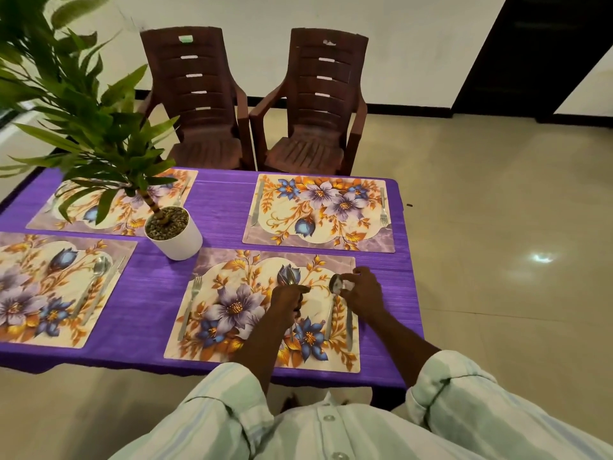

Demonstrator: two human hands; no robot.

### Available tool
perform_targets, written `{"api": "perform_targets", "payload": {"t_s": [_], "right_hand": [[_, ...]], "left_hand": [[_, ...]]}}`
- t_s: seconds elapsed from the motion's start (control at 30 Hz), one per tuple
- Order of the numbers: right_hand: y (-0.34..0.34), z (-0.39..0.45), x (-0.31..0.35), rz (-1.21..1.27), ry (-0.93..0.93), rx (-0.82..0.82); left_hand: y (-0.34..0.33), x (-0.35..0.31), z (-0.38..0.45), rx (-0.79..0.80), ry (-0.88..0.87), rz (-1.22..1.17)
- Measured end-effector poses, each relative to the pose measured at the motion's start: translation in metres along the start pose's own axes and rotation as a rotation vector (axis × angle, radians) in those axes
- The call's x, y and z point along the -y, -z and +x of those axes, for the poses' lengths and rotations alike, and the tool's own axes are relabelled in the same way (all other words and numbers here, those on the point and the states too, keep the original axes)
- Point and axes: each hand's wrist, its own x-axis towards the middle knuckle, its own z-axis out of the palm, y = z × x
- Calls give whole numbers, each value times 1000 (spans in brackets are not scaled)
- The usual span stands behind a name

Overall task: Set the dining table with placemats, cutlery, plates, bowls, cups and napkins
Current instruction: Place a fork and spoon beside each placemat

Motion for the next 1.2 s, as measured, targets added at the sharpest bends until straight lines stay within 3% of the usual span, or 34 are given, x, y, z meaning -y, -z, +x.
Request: {"api": "perform_targets", "payload": {"t_s": [0.1, 0.23, 0.5, 0.7, 0.87, 1.03, 1.2], "right_hand": [[0, -6, 4, -180, 27, 130], [-4, -2, 5, -191, 2, 210], [-15, 7, 2, -150, -77, 237], [-10, 1, 3, -130, -38, 231], [1, -13, 6, -20, -1, 95], [5, -28, -2, 206, -97, -67], [11, -45, -21, 371, -202, -194]], "left_hand": [[-1, 1, -4, 7, -10, -16], [0, 3, -6, 14, -15, -11], [7, 6, -3, -6, -35, -21], [8, 8, 1, -15, -41, 5], [6, 11, 1, 1, -50, -17], [-7, 20, -6, 67, -132, -54], [-51, 29, -18, 298, -46, -89]]}}
